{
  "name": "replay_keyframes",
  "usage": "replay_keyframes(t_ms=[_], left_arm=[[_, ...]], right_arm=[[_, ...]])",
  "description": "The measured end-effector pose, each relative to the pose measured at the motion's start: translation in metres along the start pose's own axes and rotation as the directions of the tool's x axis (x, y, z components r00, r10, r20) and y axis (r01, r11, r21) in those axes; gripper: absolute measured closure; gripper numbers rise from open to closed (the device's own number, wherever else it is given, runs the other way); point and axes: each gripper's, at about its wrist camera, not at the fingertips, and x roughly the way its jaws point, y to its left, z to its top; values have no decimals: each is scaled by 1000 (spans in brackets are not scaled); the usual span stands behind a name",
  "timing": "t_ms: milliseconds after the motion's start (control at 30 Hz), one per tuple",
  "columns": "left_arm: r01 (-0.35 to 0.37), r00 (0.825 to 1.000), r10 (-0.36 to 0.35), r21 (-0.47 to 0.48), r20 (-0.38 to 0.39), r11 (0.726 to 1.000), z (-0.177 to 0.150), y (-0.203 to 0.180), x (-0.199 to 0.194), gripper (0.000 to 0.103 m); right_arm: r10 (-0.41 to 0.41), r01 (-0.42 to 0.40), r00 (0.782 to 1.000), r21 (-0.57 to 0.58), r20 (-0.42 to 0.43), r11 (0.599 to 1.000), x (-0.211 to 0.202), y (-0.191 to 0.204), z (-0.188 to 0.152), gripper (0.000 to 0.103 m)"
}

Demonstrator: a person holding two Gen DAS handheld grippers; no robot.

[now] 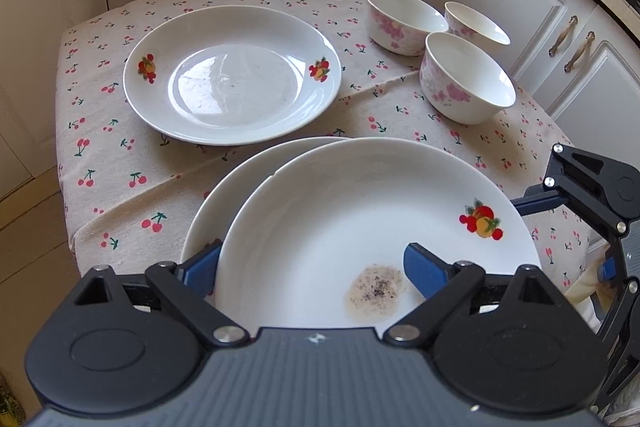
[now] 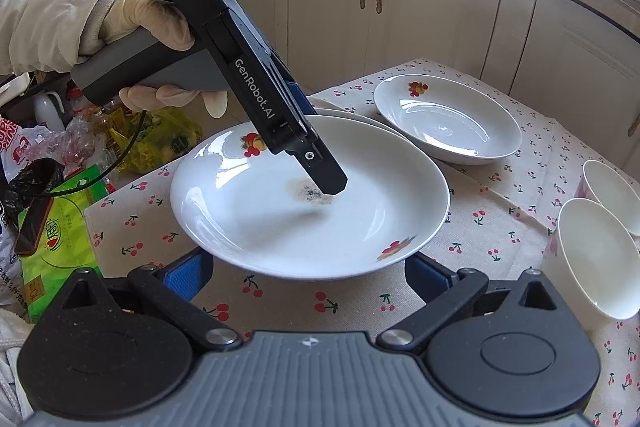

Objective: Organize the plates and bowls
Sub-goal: 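Lift the stained plate with the left gripper and lower it onto another white plate, then open the left gripper to release the stained plate and withdraw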

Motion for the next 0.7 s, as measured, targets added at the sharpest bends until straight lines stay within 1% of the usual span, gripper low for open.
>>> replay_keyframes(t_ms=[533, 700], left_arm=[[-57, 998, 57, -10, 21, 998, -2, -3, -13, 8], [-72, 997, 72, -17, 31, 997, -4, -4, -16, 8]], right_arm=[[-10, 10, 1000, -15, 13, 1000, -8, 9, -4, 0], [-30, 30, 999, -5, 21, 1000, -17, 9, -5, 0]])
